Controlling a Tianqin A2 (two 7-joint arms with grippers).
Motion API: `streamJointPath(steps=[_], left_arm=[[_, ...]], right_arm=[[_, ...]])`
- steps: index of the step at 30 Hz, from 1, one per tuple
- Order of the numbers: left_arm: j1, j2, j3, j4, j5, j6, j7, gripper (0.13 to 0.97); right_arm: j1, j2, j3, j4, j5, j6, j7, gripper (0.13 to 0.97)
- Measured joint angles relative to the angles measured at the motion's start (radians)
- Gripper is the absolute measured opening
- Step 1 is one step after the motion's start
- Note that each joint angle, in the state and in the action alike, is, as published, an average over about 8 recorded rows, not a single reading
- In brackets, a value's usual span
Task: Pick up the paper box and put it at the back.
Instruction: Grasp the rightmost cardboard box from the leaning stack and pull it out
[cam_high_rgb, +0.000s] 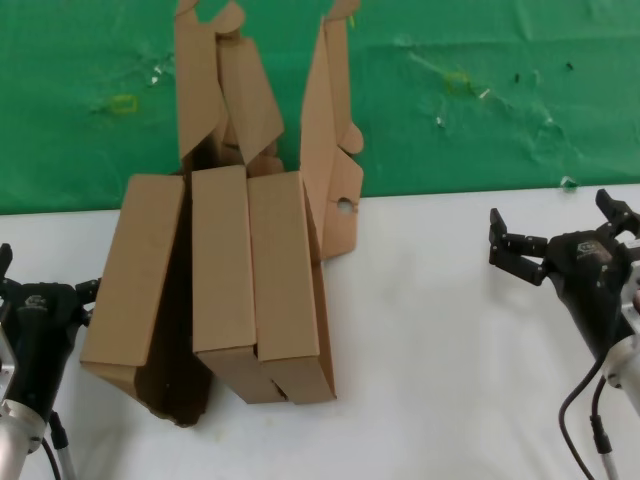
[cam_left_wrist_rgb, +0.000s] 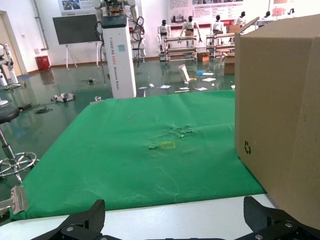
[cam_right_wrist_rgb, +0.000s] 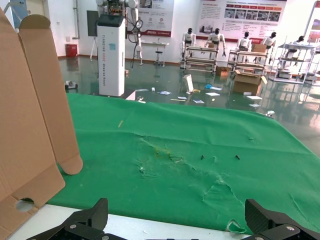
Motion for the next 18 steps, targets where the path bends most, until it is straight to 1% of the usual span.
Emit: streamJointPath(steps=[18], left_arm=[[0.000,0.000,0.000,0.000,0.000,0.000,0.000,0.966]], right_arm=[[0.000,0.000,0.000,0.000,0.000,0.000,0.000,0.966]])
